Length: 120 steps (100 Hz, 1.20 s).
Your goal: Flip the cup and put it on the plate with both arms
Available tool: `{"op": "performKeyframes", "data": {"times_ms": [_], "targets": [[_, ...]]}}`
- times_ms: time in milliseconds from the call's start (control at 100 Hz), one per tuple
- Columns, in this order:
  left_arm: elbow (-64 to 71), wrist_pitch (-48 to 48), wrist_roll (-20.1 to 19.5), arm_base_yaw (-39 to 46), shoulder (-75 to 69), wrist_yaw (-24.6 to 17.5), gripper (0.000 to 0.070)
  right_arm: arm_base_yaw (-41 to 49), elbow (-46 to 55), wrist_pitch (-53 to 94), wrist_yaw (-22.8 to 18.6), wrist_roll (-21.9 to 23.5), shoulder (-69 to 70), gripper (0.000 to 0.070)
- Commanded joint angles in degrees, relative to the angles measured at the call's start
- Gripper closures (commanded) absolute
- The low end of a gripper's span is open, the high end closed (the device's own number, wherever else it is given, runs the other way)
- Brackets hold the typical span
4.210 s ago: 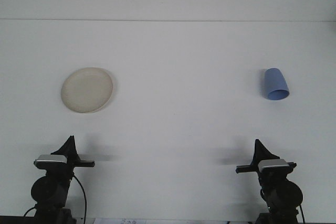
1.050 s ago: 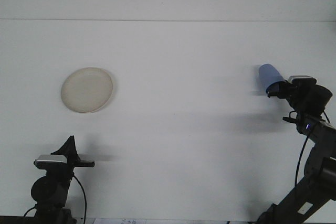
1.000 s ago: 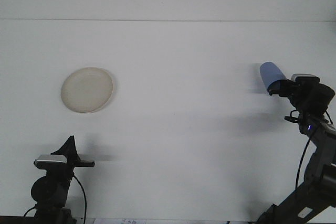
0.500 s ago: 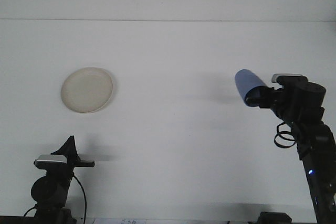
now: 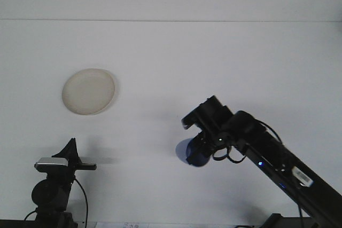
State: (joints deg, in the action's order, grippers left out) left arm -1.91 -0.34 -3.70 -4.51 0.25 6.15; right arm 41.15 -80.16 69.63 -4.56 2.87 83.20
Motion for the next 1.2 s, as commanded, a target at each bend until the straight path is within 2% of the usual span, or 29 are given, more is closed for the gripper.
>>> {"op": "performKeyframes", "data": {"times_ms": [0, 180, 470, 530, 650, 710, 920, 1060, 1190], "targets": [[1.1, 0.6, 0.1, 0.0, -0.1, 0.3, 0.0684, 2.6, -1.3, 1.4, 0.2, -1.5, 3.5, 0.07], [1.1, 0.6, 0.1, 0.0, -0.1, 0.3, 0.0684, 7.5, -1.3, 2.9, 0.3, -3.8, 10.3, 0.07], [1.1, 0.7, 0.1, 0.0, -0.1, 0.3, 0.0684, 10.3, -1.3, 2.8, 1.6, -3.8, 13.8, 0.0699], [1.1, 0.7, 0.1, 0.0, -0.1, 0.2, 0.0684, 10.4, -1.3, 2.4, 1.6, -3.8, 13.8, 0.0651], [1.1, 0.7, 0.1, 0.0, -0.1, 0.3, 0.0684, 10.5, -1.3, 2.4, 1.6, -3.7, 13.8, 0.0398], [1.1, 0.7, 0.1, 0.0, -0.1, 0.3, 0.0684, 10.6, -1.3, 2.4, 1.6, -3.8, 13.8, 0.0329], [1.1, 0.7, 0.1, 0.0, -0.1, 0.3, 0.0684, 10.1, -1.3, 0.9, 2.6, -5.7, 10.0, 0.0323], [1.1, 0.6, 0.1, 0.0, -0.1, 0.3, 0.0684, 8.5, -1.3, -3.3, 4.8, -5.2, 1.3, 0.0323], [1.1, 0.7, 0.1, 0.0, -0.1, 0.2, 0.0684, 6.5, -1.2, -7.3, 4.8, -5.2, -9.2, 0.0323]]}}
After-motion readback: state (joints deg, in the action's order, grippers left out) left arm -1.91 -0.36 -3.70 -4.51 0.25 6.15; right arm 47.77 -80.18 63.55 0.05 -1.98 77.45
